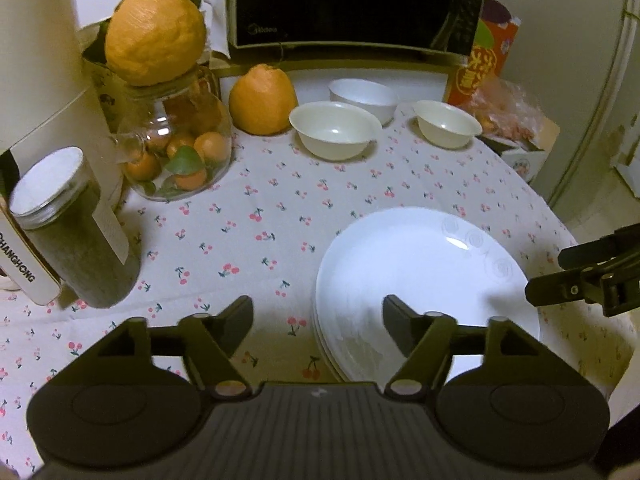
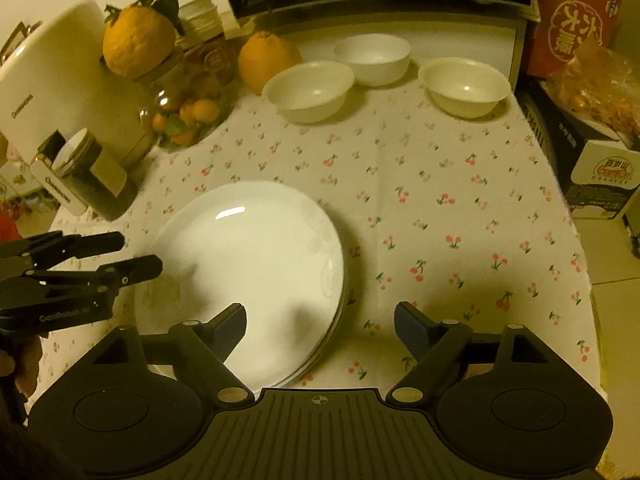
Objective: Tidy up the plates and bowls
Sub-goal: 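Move the left tool toward the white bowls by the microwave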
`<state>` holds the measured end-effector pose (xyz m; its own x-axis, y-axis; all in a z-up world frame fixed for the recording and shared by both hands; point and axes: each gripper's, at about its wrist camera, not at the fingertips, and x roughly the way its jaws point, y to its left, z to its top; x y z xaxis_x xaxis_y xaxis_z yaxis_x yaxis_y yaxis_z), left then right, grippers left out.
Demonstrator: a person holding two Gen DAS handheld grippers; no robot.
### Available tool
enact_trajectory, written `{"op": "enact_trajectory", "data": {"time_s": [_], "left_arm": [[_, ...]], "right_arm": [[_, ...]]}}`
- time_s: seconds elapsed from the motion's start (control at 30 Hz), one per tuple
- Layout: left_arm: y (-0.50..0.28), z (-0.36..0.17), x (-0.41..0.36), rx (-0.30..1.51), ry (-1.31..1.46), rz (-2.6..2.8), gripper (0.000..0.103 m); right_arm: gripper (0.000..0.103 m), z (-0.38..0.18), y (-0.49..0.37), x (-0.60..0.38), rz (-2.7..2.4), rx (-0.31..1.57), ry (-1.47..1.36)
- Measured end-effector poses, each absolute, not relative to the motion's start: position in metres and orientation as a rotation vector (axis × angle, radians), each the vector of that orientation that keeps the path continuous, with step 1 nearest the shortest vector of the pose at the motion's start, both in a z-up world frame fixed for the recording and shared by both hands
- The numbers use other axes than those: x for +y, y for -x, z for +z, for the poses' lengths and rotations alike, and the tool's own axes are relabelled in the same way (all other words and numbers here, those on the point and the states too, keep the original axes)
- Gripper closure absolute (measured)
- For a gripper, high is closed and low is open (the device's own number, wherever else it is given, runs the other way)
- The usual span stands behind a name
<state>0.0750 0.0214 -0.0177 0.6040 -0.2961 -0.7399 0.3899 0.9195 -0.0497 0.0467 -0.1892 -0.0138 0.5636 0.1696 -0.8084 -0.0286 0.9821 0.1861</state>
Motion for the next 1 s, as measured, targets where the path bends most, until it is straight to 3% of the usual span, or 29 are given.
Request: {"op": "enact_trajectory", "data": {"time_s": [0.33,0.63,1.0], "left_arm": [[-0.093,0.000,0.019,0.810,-0.065,-0.292,0.001],[-0.135,0.025,0.002,0.835,0.023,-0.275,0.000],[-0.201,0.041,-0.056,0.779,-0.061,-0.299,0.000]], "right_arm": [[0.007,0.007,-0.063,-0.212,0.063,0.847,-0.224],[0.004,0.033,-0.097,-0.236,0.010,0.792,-0.257],[0.003,0.048,-0.167,-0.265,0.008,0.689,-0.230]]}}
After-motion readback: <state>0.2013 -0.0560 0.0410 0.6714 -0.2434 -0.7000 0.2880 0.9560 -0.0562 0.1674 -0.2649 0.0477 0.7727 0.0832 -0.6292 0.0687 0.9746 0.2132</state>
